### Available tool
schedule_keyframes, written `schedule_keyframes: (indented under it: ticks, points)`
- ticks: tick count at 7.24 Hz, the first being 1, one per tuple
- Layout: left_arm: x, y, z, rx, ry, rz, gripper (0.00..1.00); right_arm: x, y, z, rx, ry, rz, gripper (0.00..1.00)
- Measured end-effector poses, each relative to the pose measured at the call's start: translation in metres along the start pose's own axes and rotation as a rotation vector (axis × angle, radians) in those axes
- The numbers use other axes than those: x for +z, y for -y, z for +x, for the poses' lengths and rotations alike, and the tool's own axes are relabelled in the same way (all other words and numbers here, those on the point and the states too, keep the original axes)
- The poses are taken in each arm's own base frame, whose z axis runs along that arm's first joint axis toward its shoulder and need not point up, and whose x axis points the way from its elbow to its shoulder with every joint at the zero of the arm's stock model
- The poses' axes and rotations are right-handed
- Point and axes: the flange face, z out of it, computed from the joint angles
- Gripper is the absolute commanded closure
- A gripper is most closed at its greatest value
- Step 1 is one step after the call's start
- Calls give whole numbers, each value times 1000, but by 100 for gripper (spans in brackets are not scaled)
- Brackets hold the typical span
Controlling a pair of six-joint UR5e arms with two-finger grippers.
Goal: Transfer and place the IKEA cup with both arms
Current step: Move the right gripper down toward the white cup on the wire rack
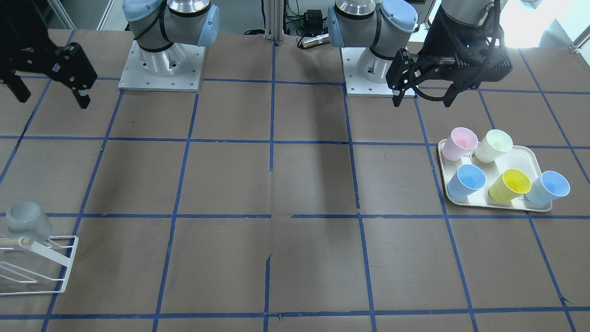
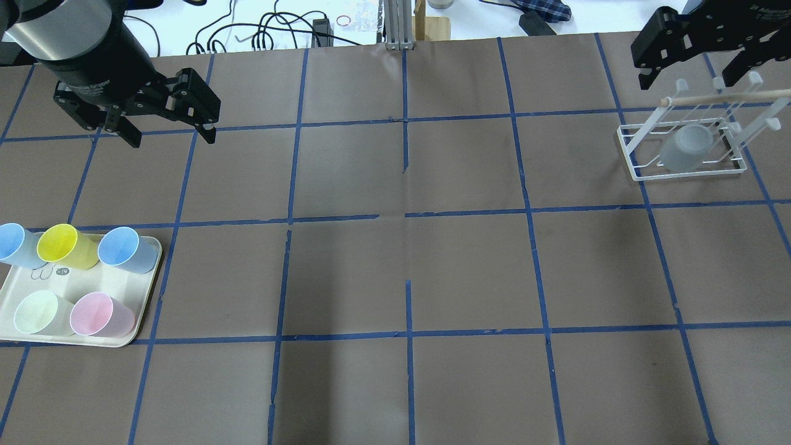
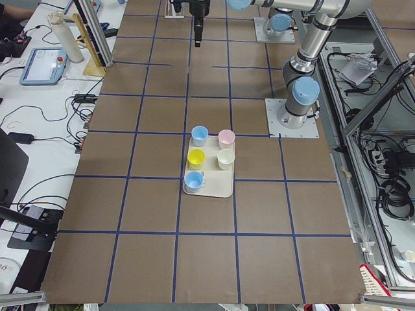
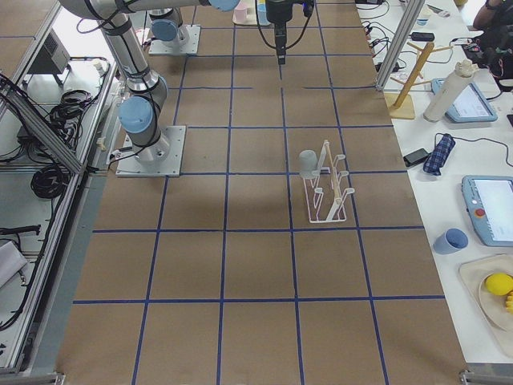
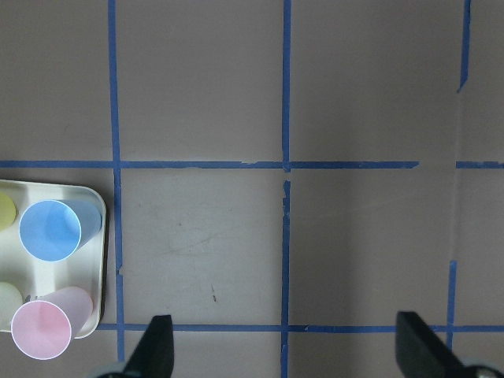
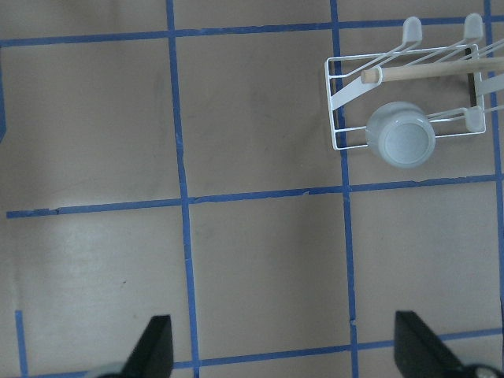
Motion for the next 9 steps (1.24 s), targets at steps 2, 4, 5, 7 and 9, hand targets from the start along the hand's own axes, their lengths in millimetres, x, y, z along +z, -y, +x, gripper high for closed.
schedule_keyframes:
  ticks: [2, 4, 5, 7, 9]
  points:
    - [2, -2, 0, 0, -4, -4, 0, 58, 45, 48, -74, 7, -22, 0]
    - [0, -3, 1, -3, -5, 1, 0, 115, 71, 76, -122, 5, -34, 0]
    - [-3, -1, 1, -1, -5, 5, 0, 139, 76, 83, -131, -7, -43, 0]
    - [-2, 0, 1, -1, -5, 6, 0, 187, 78, 96, -132, -84, -70, 0]
    - [0, -1, 2, -2, -8, 2, 0, 217, 74, 101, -128, -131, -114, 1]
